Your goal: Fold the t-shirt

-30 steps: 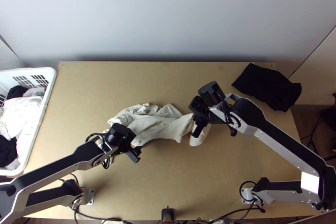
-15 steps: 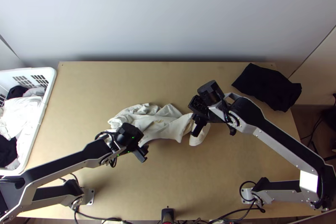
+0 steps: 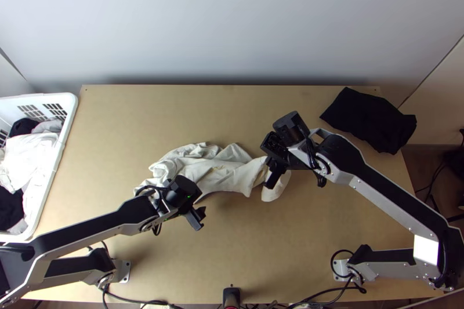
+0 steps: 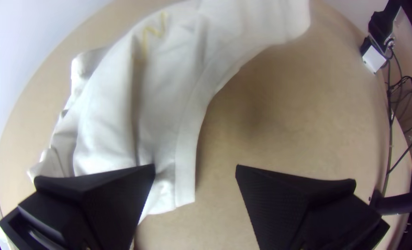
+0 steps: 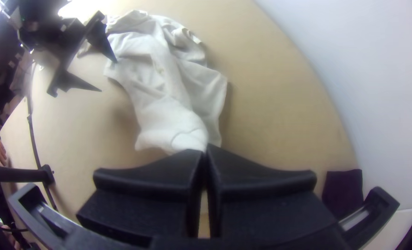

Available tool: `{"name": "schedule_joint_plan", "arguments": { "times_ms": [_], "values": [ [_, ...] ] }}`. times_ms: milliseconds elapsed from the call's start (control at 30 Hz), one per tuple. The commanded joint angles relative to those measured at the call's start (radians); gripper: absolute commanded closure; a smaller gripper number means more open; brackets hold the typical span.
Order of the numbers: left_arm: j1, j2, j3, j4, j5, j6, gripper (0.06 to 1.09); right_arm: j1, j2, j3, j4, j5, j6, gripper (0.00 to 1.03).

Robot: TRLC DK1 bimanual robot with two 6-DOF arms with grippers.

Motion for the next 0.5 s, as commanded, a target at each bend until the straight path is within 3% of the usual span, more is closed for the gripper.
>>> {"name": "schedule_joint_plan", "arguments": {
  "times_ms": [0,33,100,300,400,467],
  "values": [
    [0.016,0.053,-0.023,0.035,-0.04,0.006,0.23,0.001,0.003,0.005,0.0,-0.001,0.0,1.0],
    [0.02,0.059,-0.026,0.041,-0.041,0.006,0.23,0.001,0.004,0.007,0.0,0.0,0.0,1.0],
    [0.027,0.07,-0.026,0.052,-0.04,0.008,0.37,0.003,0.003,0.008,0.0,0.0,0.0,1.0],
    [0.057,0.075,-0.011,0.07,-0.04,0.029,0.87,0.001,0.001,0.01,-0.002,0.0,0.001,1.0],
    [0.08,0.061,0.006,0.068,-0.04,0.045,1.03,0.001,-0.003,0.012,-0.002,0.0,0.001,1.0],
    [0.103,0.033,0.026,0.056,-0.038,0.046,1.05,0.0,-0.006,0.015,-0.003,0.0,0.001,1.0]
  ]
}}
